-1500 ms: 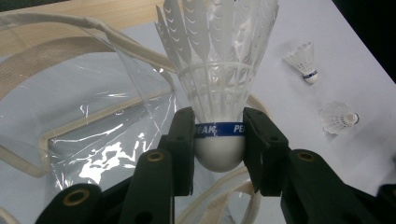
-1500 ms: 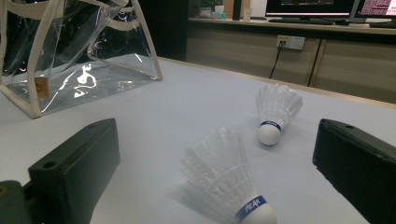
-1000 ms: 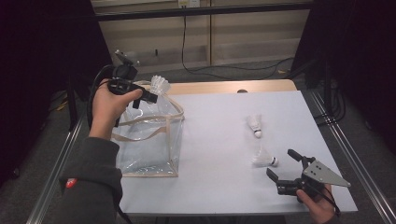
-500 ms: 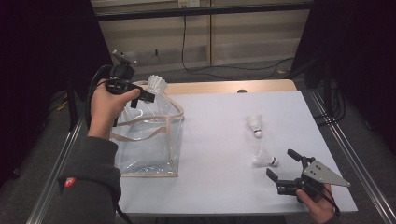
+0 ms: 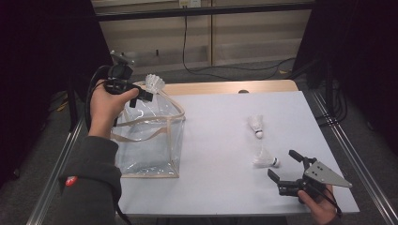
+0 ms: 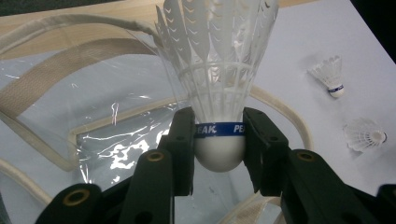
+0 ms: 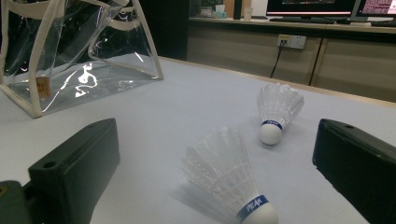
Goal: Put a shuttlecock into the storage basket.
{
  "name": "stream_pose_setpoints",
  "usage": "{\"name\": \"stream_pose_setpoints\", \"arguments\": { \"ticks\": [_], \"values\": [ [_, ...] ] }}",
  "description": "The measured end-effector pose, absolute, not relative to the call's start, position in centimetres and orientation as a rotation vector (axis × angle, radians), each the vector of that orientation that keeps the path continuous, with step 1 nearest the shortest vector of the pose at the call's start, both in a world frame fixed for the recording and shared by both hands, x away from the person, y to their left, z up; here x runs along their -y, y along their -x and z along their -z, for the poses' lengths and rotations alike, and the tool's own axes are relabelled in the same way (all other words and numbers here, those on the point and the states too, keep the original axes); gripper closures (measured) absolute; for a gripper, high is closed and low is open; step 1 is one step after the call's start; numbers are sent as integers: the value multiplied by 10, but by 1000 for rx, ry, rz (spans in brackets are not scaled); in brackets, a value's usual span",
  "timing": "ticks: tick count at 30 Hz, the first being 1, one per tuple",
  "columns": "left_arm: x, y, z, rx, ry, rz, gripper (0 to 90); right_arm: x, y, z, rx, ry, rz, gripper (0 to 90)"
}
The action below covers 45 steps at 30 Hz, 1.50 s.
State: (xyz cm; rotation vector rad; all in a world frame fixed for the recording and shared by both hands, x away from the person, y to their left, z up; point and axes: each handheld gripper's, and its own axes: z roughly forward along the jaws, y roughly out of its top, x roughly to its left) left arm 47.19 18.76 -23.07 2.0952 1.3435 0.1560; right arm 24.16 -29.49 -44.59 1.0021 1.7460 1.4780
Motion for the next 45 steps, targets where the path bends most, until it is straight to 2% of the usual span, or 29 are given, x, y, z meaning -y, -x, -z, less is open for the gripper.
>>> {"name": "stream_pose_setpoints", "arguments": {
  "ticks": [45],
  "values": [
    [-207, -480, 247, -1453, -2026, -200, 658, 295, -241, 445, -1744, -993, -1480, 7]
  ]
}}
